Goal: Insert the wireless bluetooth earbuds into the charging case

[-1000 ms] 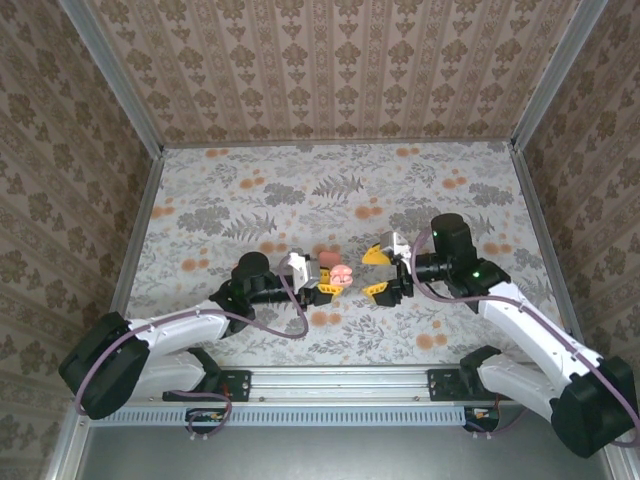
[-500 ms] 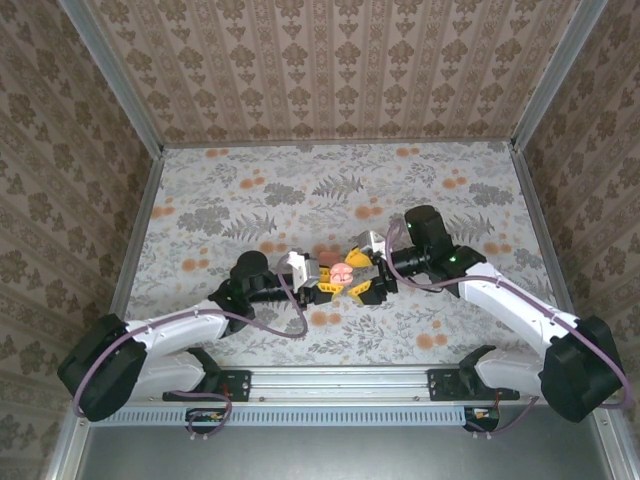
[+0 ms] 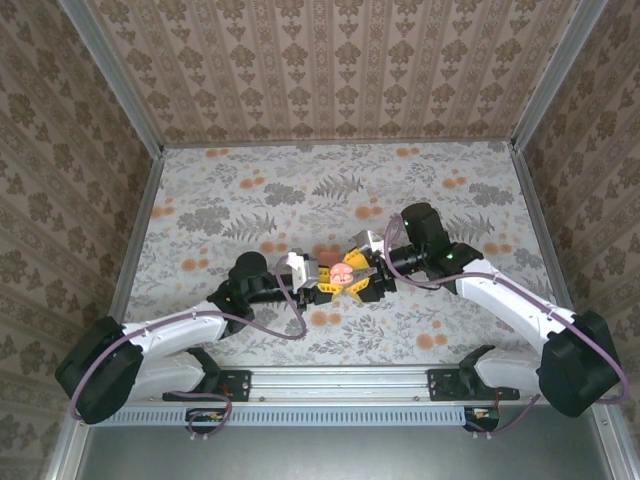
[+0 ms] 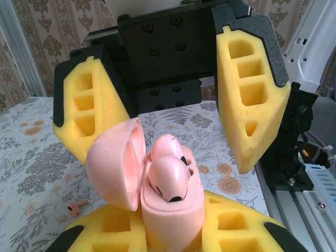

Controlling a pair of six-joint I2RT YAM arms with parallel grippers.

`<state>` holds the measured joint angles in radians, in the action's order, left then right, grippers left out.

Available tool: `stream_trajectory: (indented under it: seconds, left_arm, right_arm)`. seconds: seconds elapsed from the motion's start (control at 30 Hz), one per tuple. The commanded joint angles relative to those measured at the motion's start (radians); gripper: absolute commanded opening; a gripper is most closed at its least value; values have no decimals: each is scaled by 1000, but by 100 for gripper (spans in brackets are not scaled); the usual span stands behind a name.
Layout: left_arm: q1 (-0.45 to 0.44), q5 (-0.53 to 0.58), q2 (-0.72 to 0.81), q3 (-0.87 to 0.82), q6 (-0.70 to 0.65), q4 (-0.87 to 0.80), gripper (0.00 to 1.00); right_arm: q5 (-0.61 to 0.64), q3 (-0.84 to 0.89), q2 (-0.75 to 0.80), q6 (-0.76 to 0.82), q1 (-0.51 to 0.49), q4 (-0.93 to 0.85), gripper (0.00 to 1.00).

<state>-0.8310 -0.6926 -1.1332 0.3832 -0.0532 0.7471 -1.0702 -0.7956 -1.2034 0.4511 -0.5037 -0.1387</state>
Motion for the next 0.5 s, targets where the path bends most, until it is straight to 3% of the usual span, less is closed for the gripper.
stream_trajectory:
  seconds: [0.0,0.2,0.47]
  left_arm:
    - [0,39,18,3,-17,14,12]
    - [0,44,24,0,-19,14,12]
    - [-1,8,28,2,-11,25,12]
  right_arm:
    - [-64,-2,73,26,-6,-12,58]
    - [-28,58,184,19,-1,-13,53]
    - [173,131,306,9,40,42,54]
